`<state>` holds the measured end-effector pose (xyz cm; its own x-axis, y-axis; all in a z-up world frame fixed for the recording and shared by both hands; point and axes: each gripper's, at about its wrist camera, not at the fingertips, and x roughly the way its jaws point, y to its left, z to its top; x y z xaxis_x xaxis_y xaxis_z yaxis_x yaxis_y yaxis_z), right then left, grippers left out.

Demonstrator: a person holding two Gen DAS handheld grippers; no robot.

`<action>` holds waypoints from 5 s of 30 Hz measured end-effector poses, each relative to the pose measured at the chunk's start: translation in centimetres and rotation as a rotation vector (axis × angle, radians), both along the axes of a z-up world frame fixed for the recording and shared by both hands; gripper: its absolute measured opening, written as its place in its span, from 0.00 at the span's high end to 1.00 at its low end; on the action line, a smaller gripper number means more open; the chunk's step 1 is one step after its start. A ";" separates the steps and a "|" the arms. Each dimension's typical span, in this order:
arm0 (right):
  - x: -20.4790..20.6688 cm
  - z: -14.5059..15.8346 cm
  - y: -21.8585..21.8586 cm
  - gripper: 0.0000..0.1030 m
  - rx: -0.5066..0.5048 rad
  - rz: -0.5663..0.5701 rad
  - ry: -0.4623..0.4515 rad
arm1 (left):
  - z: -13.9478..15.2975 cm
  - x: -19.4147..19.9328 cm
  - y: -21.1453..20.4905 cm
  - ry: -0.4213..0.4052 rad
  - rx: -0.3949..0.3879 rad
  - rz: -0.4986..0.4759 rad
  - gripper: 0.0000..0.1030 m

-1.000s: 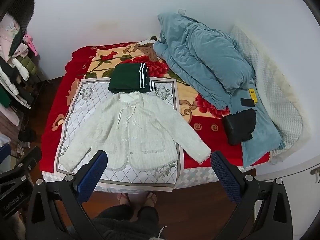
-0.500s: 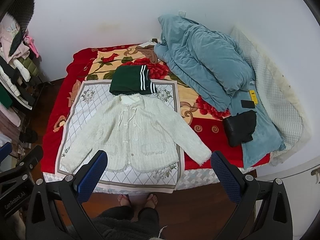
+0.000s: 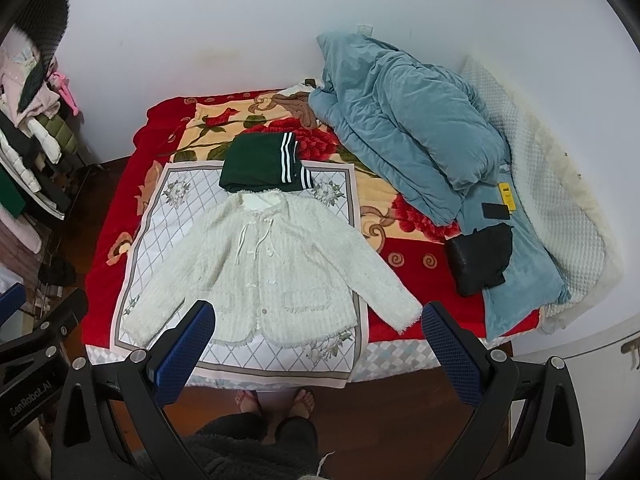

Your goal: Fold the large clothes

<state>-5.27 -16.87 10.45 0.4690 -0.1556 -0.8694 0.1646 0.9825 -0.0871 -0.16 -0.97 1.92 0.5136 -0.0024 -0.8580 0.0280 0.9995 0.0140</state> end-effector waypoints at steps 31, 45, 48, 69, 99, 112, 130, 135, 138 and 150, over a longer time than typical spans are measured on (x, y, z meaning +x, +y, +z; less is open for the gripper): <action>0.0 -0.1 0.7 0.00 -0.007 0.007 -0.010 | 0.2 0.2 0.2 -0.002 -0.004 -0.004 0.00; -0.2 -0.4 0.8 0.00 -0.003 0.001 -0.010 | 0.6 1.7 -0.9 -0.001 -0.005 -0.026 0.00; -0.4 -0.8 1.2 0.00 -0.002 -0.013 -0.011 | 0.3 2.2 -0.2 -0.005 -0.010 -0.033 0.00; 2.9 -43.1 -23.7 0.36 0.626 -0.748 0.169 | -27.3 17.7 -4.6 0.144 0.236 0.048 0.00; 10.1 -65.0 -36.8 0.92 0.788 -1.146 -0.349 | -53.6 29.4 -16.4 0.319 0.158 -0.003 0.00; 29.6 -49.1 -19.9 0.93 0.683 -0.450 -0.348 | -48.5 30.3 -0.1 0.246 0.089 0.288 0.00; 39.5 -65.6 15.2 0.69 0.317 0.395 0.238 | -53.5 20.4 16.2 0.347 0.089 0.633 0.00; 36.7 -60.6 9.8 0.23 0.604 0.337 0.205 | -53.2 15.3 19.0 0.415 -0.061 0.777 0.00; 35.4 -59.4 6.8 0.23 0.587 0.279 0.249 | -54.4 11.9 21.3 0.459 -0.251 0.895 0.00; 34.7 -63.8 7.3 0.23 0.519 0.197 0.375 | -60.7 6.3 33.6 0.243 -0.533 1.404 0.23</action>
